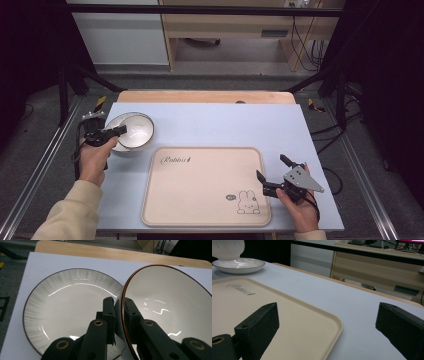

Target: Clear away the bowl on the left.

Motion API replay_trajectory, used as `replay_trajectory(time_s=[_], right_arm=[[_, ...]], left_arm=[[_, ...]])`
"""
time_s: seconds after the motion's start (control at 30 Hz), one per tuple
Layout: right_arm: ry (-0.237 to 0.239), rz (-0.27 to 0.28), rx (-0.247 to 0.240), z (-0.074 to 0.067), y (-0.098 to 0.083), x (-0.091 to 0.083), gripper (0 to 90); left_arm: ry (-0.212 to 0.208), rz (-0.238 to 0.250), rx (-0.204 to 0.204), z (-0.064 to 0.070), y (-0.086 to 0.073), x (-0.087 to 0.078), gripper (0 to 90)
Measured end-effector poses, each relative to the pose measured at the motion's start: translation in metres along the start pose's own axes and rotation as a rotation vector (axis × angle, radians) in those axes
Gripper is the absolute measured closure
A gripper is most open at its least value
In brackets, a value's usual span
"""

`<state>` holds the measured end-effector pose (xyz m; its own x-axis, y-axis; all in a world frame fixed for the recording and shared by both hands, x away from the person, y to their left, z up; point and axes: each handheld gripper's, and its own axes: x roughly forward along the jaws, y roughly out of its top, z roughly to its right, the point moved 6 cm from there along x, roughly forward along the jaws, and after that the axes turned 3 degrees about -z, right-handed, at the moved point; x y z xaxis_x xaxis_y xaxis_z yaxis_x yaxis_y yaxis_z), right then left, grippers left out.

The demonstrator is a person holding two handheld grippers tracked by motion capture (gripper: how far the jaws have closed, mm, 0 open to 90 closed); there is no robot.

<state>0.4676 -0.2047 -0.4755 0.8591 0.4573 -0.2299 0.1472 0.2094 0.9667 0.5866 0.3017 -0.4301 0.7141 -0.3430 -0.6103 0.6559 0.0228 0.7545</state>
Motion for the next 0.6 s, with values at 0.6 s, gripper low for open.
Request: replay_trajectory(time_s=[0.6], right_arm=[[-0.005, 0.009, -0.004, 0.001, 0.001, -0.003, 4.9]], left_arm=[[-0.087, -0.029, 0.065, 0.038, -0.011, 0.003, 81.7]])
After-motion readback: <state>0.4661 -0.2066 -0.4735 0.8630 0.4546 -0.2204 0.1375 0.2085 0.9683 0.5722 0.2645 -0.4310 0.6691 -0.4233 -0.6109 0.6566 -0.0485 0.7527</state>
